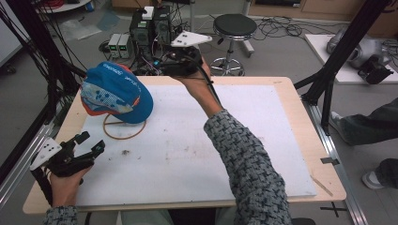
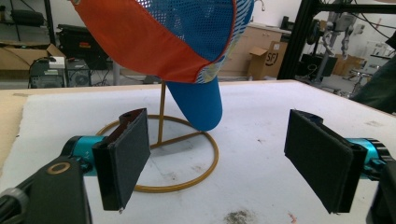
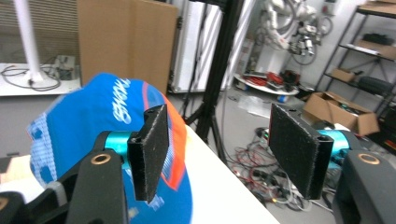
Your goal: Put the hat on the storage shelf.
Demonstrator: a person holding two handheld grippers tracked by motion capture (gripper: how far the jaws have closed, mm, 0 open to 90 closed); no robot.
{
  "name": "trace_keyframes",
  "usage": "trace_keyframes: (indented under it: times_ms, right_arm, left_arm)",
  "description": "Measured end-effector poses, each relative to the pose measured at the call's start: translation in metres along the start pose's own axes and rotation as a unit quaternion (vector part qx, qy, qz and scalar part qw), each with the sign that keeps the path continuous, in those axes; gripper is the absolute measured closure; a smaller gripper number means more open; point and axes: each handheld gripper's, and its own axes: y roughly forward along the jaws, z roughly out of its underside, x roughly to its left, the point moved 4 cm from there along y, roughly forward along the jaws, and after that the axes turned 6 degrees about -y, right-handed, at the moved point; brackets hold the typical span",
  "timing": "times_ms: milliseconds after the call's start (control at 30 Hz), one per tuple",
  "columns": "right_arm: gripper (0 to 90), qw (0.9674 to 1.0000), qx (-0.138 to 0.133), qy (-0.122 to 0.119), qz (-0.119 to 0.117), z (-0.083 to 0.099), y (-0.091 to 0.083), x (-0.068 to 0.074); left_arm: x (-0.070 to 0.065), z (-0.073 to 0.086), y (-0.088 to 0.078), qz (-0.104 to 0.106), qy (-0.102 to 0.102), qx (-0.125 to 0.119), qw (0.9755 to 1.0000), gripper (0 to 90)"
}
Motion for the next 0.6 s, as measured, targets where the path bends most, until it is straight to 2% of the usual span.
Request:
trace_keyframes:
  times_ms: [100,133,167,200,233,300,367,400,433,467,500,533,567,600]
  right_arm:
    - [33.2,0.9998,0.002,0.009,0.02,0.01,-0.021,-0.011]
    - [32.8,0.9995,0.001,0.009,0.029,0.013,-0.029,-0.014]
    - [32.8,0.9995,0.001,0.009,0.029,0.013,-0.029,-0.014]
    - [31.4,0.9993,-0.001,0.011,0.036,0.017,-0.037,-0.017]
    - [28.8,0.9985,0.006,0.02,0.051,0.024,-0.052,-0.024]
    - [28.8,0.9981,0.005,0.02,0.058,0.027,-0.059,-0.025]
    - [27.4,0.9971,0.007,0.024,0.071,0.037,-0.078,-0.031]
    - [26.4,0.9957,0.005,0.027,0.088,0.046,-0.096,-0.036]
    - [25.8,0.9948,0.01,0.033,0.096,0.05,-0.105,-0.037]
    - [25.8,0.9948,0.01,0.033,0.096,0.05,-0.105,-0.037]
    - [25.4,0.9931,0.011,0.034,0.112,0.061,-0.124,-0.042]
    - [25.4,0.9931,0.011,0.034,0.112,0.061,-0.124,-0.042]
    - [24.9,0.9914,0.011,0.037,0.125,0.07,-0.142,-0.045]
    - [24.7,0.9901,0.013,0.038,0.134,0.074,-0.152,-0.046]
  left_arm:
    - [-0.002,0.001,0.002,0.001,-0.003,0.0,1.0,22.5]
    - [-0.004,0.002,0.003,0.002,0.003,0.005,1.0,22.4]
    - [-0.004,0.002,0.003,0.002,0.003,0.005,1.0,22.5]
    - [-0.004,0.002,0.004,0.003,0.004,0.008,1.0,22.5]
    - [-0.005,0.003,0.005,0.004,0.002,0.007,1.0,22.4]
    - [-0.006,0.004,0.008,0.005,0.008,0.012,0.9999,22.4]
    - [-0.008,0.005,0.01,0.007,0.007,0.016,0.9998,22.4]
    - [-0.01,0.005,0.012,0.009,0.01,0.019,0.9997,22.4]
    - [-0.01,0.005,0.012,0.009,0.01,0.019,0.9997,22.4]
    - [-0.012,0.005,0.013,0.01,0.013,0.02,0.9997,22.4]
    - [-0.013,0.006,0.014,0.01,0.014,0.022,0.9996,22.4]
    - [-0.014,0.006,0.014,0.012,0.017,0.024,0.9995,22.4]
    - [-0.016,0.006,0.015,0.012,0.019,0.024,0.9994,22.4]
    - [-0.016,0.006,0.016,0.012,0.02,0.026,0.9994,22.4]
